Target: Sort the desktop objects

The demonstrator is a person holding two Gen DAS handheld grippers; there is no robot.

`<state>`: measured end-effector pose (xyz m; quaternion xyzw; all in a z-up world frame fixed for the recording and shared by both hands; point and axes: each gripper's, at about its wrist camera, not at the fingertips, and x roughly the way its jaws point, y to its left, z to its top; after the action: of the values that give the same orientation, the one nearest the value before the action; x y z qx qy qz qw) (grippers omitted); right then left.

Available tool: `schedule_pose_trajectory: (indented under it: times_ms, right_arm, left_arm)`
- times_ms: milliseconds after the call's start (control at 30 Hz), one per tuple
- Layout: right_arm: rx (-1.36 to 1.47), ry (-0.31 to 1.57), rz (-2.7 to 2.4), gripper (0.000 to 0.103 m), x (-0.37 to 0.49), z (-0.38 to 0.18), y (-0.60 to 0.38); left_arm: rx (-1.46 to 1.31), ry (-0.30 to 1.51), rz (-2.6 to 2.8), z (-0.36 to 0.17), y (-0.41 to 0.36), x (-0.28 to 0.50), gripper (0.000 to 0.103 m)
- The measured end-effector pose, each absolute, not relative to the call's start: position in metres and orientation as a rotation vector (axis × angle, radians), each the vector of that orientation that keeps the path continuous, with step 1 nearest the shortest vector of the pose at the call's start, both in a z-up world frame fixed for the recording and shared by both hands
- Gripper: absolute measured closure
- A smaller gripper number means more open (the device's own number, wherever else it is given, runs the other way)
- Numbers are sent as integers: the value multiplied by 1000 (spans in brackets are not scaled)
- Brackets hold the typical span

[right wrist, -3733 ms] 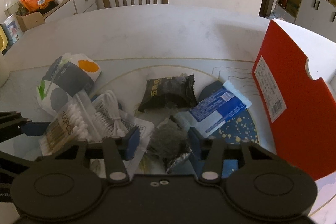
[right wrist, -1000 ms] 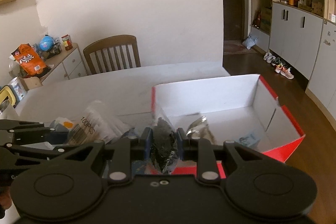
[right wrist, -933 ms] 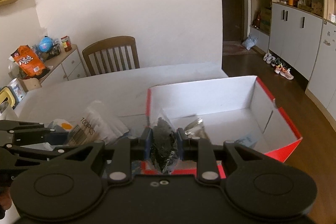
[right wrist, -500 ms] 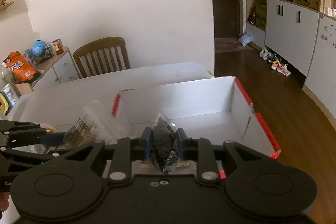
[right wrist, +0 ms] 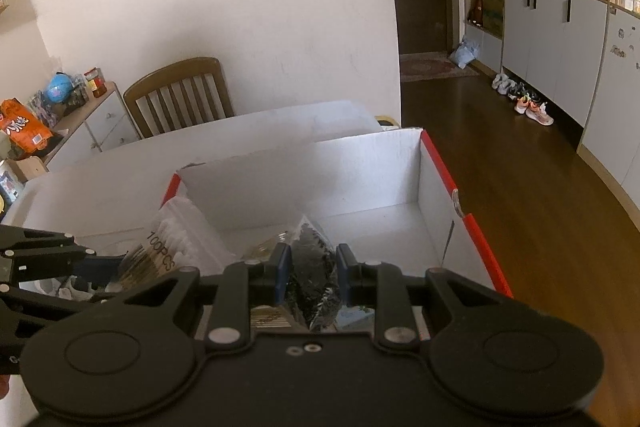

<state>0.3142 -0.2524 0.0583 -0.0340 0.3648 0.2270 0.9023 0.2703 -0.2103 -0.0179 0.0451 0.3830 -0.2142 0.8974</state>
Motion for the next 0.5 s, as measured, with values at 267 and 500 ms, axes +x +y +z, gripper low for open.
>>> schedule_pose_trajectory:
  times_ms: [267, 500]
  right_arm:
    - [-78, 794, 458, 79, 341, 48, -253]
    - [-134, 841, 457, 79, 367, 33, -243]
  left_arm:
    - [162, 838, -475, -24, -233, 300, 69]
    - [199, 912, -486, -38, -246, 322, 69]
